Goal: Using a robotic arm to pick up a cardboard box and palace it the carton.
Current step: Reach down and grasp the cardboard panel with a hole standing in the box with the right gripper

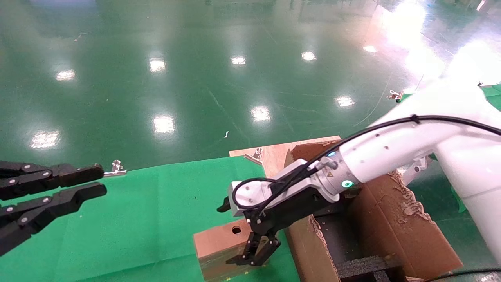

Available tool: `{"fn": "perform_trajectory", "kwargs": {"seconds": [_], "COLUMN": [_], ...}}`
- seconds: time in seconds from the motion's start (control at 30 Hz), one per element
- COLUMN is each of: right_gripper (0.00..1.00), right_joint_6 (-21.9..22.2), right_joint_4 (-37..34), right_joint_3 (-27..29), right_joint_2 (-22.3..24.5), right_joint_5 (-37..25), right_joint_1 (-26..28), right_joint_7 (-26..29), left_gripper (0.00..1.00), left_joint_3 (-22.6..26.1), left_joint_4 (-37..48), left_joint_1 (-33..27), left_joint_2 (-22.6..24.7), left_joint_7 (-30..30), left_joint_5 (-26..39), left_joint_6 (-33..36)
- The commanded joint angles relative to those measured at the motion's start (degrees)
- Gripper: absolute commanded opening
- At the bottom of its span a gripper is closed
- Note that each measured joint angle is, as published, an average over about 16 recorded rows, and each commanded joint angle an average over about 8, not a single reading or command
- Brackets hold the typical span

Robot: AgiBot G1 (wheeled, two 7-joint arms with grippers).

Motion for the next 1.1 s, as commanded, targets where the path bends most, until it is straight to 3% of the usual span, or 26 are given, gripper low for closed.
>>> {"fn": "perform_trajectory", "kwargs": {"seconds": [0.03, 0.43, 0.47, 0.63, 0.7, 0.73, 0.9, 0.97, 1.1], "right_gripper": [1.00, 1.00, 1.00, 1.00, 0.86, 0.73, 0.11, 0.00, 0.00], "right_joint_6": [-0.23, -0.02, 0.00, 0.21, 0.27, 0.29, 0.27, 0.26, 0.26], "right_joint_4": [-0.77, -2.43, -2.47, -2.44, -2.40, -2.39, -2.36, -2.33, -2.32], "right_joint_3": [-2.06, -11.24, -11.76, -14.06, -14.87, -15.20, -16.12, -16.10, -15.85], "right_joint_2": [-0.97, -3.40, -3.46, -3.56, -3.62, -3.64, -3.74, -3.72, -3.68], "right_joint_5": [-1.82, -6.21, -6.24, -6.55, -6.82, -6.94, -7.32, -7.33, -7.27], "right_joint_1": [1.64, 7.21, 7.49, 8.60, 9.00, 9.17, 9.70, 9.70, 9.58], "right_joint_7": [-0.47, -3.42, -3.57, -4.24, -4.43, -4.49, -4.61, -4.61, -4.60], "left_gripper": [0.00, 0.00, 0.04, 0.66, 0.91, 1.00, 1.00, 1.00, 1.00], "left_joint_3": [0.00, 0.00, 0.00, 0.00, 0.00, 0.00, 0.00, 0.00, 0.00], "left_joint_4": [0.00, 0.00, 0.00, 0.00, 0.00, 0.01, 0.02, 0.02, 0.02], "left_joint_1": [0.00, 0.00, 0.00, 0.00, 0.00, 0.01, 0.02, 0.02, 0.02], "left_joint_2": [0.00, 0.00, 0.00, 0.00, 0.00, -0.01, -0.01, -0.01, -0.01], "left_joint_7": [0.00, 0.00, 0.00, 0.00, 0.00, 0.00, 0.00, 0.00, 0.00], "left_joint_5": [0.00, 0.00, 0.00, 0.00, 0.00, 0.00, 0.00, 0.00, 0.00], "left_joint_6": [0.00, 0.00, 0.00, 0.00, 0.00, -0.01, -0.02, -0.02, -0.02]}}
